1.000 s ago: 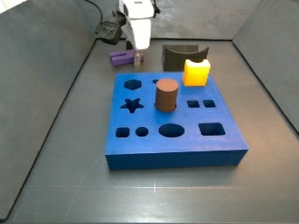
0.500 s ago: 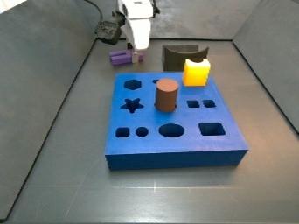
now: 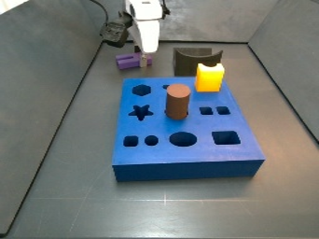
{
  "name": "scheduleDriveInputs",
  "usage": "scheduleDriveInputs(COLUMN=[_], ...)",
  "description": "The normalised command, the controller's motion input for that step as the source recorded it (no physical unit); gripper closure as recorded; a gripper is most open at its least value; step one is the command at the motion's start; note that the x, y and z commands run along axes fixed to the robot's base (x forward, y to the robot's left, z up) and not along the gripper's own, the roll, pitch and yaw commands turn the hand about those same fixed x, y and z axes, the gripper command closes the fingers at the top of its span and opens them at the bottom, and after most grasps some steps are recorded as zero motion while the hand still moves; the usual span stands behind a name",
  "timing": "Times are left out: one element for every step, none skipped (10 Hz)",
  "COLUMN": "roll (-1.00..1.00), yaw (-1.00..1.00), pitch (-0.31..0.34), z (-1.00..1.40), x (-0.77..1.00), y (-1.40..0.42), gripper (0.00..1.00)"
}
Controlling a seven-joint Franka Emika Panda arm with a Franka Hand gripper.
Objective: Pick up the double-square object. Move up. Rotate the double-square object. Place the double-square object on the fixture. Regrasp the double-square object. Move to above the board. Insert the double-square object.
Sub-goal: Pick up the double-square object, then move up, then rotate the double-square object.
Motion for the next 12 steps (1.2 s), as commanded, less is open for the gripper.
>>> scheduleDriveInputs(roll=[0.0,0.0,0.0,0.0,0.0,0.01,0.02,0.03,0.05,0.06,0.08,0.0], yaw=[0.0,0.0,0.0,0.0,0.0,0.0,-0.01,-0.01,-0.02,-0.02,-0.02,0.0], pitch=[0.0,0.0,0.0,0.0,0.021,0.04,0.055,0.073,0.08,0.083,0.082,0.0], z=[0.0,0.0,0.0,1.0,1.0,0.98,0.87,0.7,0.57,0.43,0.3,0.0], x=[0.0,0.0,0.0,0.0,-0.04,-0.06,-0.05,-0.03,-0.02,-0.02,-0.03,-0.41], y=[0.0,0.0,0.0,0.0,-0.01,0.0,0.0,0.01,0.01,0.01,0.0,0.01], gripper=[1.0,1.0,1.0,1.0,1.0,1.0,1.0,1.0,1.0,1.0,1.0,1.0])
